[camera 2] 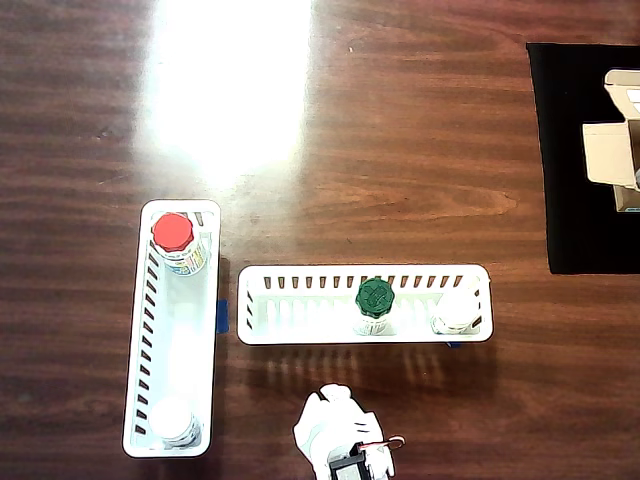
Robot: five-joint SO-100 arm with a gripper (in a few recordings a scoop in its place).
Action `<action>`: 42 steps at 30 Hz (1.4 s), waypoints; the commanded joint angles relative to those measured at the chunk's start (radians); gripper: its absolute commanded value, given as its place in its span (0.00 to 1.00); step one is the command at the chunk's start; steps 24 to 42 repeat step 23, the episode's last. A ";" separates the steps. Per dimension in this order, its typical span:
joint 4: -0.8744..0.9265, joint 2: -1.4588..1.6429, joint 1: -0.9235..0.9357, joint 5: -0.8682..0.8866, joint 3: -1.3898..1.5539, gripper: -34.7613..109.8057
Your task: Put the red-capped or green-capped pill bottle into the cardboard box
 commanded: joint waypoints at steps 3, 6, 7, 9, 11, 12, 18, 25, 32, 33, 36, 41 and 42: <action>0.012 0.084 -0.040 -0.147 -0.002 0.25; 0.012 0.084 -0.040 -0.190 -0.002 0.25; 0.012 0.084 -0.040 -0.202 -0.002 0.25; 0.012 0.084 -0.040 -0.219 -0.002 0.25; 0.012 0.084 -0.040 -0.233 -0.002 0.25; 0.012 0.084 -0.040 -0.239 -0.002 0.25; 0.012 0.084 -0.040 -0.259 -0.002 0.25; 0.012 0.084 -0.040 -0.270 -0.002 0.25; 0.012 0.084 -0.040 -0.270 -0.002 0.25; 0.012 0.084 -0.040 -0.270 -0.002 0.25; 0.012 0.084 -0.040 -0.270 -0.002 0.25; 0.012 0.084 -0.040 -0.270 -0.002 0.25; 0.012 0.084 -0.040 -0.270 -0.002 0.25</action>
